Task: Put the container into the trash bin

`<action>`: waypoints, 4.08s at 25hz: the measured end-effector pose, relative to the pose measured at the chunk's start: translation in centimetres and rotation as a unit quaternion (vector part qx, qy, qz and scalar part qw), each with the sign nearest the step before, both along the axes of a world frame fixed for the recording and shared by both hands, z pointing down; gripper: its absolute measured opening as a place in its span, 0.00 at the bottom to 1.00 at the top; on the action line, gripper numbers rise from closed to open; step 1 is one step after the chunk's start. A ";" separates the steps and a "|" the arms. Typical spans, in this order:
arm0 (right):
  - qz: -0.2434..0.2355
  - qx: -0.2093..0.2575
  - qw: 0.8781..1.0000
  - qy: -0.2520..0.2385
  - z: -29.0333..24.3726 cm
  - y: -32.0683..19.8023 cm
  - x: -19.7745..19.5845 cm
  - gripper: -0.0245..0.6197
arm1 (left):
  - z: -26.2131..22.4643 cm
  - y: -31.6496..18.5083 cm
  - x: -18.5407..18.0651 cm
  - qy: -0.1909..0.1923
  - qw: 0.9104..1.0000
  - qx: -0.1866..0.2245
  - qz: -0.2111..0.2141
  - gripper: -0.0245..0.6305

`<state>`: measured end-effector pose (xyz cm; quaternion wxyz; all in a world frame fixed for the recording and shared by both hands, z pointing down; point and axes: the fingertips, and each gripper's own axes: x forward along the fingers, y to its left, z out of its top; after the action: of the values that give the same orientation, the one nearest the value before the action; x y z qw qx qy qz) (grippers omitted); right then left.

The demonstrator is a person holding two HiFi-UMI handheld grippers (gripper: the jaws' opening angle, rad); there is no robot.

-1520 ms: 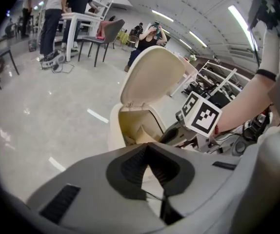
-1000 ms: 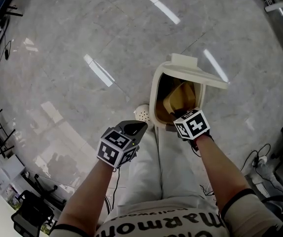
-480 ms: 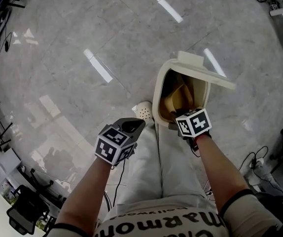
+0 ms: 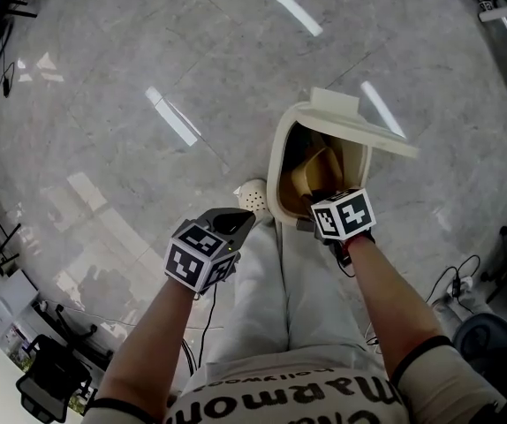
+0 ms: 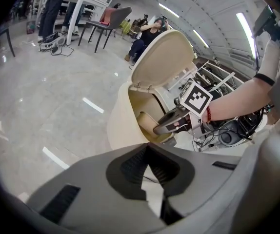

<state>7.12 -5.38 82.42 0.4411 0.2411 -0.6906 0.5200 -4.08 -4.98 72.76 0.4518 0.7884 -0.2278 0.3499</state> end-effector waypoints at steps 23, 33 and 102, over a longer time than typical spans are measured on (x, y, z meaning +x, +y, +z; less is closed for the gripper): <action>0.079 0.012 0.996 0.035 0.8 -2.6 1.9 0.10 | 0.7 -0.3 1.7 0.012 1.000 -0.001 0.017 0.03; 0.097 -0.002 0.994 0.042 0.5 -2.3 2.3 0.10 | 0.3 -0.4 1.0 0.011 1.000 -0.001 0.012 0.03; 0.282 0.593 0.754 -0.031 -62.9 2.5 -7.8 0.04 | -55.8 0.4 -7.3 0.317 0.848 0.416 0.093 0.03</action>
<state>-0.69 -2.88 19.52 0.0215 0.6213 -0.7749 0.1145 -11.39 -4.61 16.95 0.0951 0.9879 -0.1224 -0.0058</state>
